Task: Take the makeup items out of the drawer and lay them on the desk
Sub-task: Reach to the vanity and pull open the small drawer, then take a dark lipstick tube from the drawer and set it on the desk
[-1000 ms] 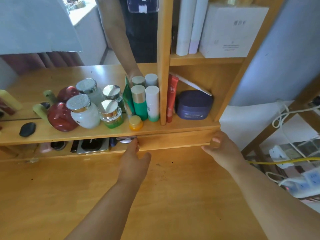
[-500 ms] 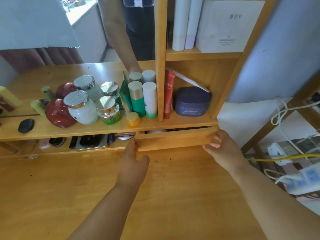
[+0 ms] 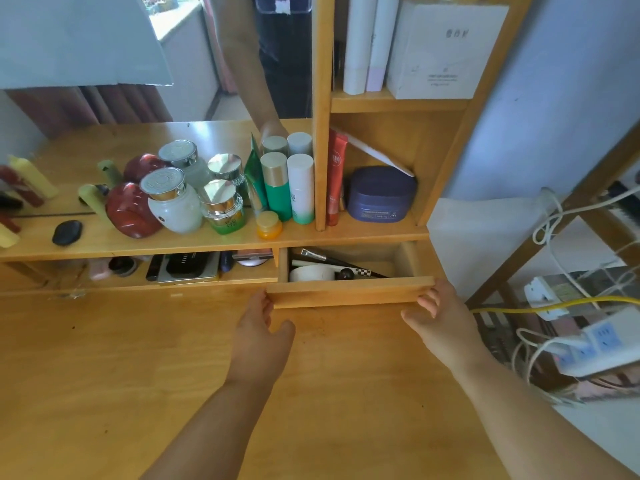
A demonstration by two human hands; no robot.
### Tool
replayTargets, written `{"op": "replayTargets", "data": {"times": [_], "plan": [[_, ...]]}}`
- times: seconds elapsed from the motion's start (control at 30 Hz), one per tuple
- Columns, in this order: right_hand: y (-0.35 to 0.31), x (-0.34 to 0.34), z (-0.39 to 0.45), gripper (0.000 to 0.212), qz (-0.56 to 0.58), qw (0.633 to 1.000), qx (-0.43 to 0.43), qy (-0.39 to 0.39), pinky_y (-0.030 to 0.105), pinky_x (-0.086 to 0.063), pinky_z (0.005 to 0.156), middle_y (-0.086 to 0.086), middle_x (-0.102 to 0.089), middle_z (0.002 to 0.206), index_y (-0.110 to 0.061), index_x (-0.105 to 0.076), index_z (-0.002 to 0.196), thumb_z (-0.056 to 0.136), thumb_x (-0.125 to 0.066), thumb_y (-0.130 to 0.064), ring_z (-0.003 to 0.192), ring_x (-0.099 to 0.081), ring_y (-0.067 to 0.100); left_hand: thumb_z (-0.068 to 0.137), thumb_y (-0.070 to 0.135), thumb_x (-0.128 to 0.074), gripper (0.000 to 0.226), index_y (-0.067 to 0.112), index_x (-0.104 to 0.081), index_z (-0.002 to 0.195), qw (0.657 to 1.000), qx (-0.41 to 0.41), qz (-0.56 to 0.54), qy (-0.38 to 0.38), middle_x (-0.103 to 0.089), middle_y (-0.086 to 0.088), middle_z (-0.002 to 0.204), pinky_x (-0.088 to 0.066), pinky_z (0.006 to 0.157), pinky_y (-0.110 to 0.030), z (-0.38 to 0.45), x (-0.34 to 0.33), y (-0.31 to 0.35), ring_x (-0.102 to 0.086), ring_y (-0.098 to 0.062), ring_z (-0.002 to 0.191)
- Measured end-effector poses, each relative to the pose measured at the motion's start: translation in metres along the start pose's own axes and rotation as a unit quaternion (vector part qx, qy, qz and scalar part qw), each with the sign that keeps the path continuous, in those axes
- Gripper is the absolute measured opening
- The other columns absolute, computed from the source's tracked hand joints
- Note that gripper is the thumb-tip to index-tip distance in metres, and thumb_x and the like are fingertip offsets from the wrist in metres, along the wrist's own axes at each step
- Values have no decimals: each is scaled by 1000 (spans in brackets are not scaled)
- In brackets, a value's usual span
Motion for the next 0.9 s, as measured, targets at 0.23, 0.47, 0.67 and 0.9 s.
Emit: {"op": "replayTargets", "data": {"times": [0.23,0.47,0.67,0.9], "plan": [[11,-5,-7,63,22,1000,2,-3,26,-34,92,0,-47,137,-20,-33,134,82,-66,-6,126,-43,11,83,0,-57,58,16,-37,135,1000,-11,-2,4,-50,0,126,-32,104,-25,-6,0,-7,-44,-14,125],[15,-5,-11,60,33,999,-2,11,27,-36,92,1,-49,135,-19,-35,132,82,-65,-5,123,-46,11,83,2,-58,56,17,-40,133,1000,-14,6,12,-51,-4,130,-33,102,-26,-3,2,-8,-45,-14,124],[17,-4,-6,59,37,999,-23,10,34,-39,98,4,-49,136,-18,-36,133,82,-64,-5,124,-47,15,84,4,-59,54,18,-40,133,1000,-12,22,5,-53,-2,128,-36,102,-29,0,5,-5,-46,-16,124],[-48,24,-22,52,-125,979,114,114,27,-41,88,0,-53,129,-21,-41,132,85,-62,-17,119,-50,18,85,15,-62,50,22,-44,131,989,-78,126,28,-53,7,121,-42,98,-32,1,22,18,-50,-15,116]]}}
Point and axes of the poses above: each hand's wrist, its own z-axis towards the middle knuckle, its own x-axis out of the back of the hand, y = z × x, the point moved 9 cm from there along z, towards the middle knuckle
